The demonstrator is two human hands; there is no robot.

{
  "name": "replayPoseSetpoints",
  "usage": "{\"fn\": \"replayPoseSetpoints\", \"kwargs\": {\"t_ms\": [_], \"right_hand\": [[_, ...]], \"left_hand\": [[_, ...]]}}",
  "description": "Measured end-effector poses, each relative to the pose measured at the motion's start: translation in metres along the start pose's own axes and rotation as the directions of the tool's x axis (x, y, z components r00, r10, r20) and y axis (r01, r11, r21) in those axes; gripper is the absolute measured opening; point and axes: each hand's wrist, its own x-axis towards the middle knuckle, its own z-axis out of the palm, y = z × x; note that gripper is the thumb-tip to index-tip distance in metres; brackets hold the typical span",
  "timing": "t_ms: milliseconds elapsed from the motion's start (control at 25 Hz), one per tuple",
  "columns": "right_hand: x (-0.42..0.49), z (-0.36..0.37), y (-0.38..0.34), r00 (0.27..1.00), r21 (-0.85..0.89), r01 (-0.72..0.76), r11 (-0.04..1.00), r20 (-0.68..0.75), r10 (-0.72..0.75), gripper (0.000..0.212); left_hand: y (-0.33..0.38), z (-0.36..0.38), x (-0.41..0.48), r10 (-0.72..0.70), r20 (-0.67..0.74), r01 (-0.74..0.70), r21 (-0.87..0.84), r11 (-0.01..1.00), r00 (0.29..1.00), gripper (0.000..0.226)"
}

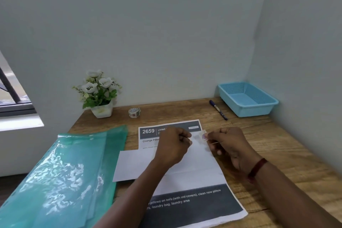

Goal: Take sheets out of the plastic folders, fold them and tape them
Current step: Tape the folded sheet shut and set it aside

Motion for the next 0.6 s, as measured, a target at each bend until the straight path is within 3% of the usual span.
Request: {"fn": "replayPoseSetpoints", "kwargs": {"t_ms": [600], "right_hand": [[0.009, 0.017, 0.014, 0.993, -0.282, 0.06, 0.958, -0.081, -0.086, 0.016]], "left_hand": [[-0.012, 0.016, -0.003, 0.094, 0.049, -0.104, 0.315, 0.943, 0.994, 0.029]]}}
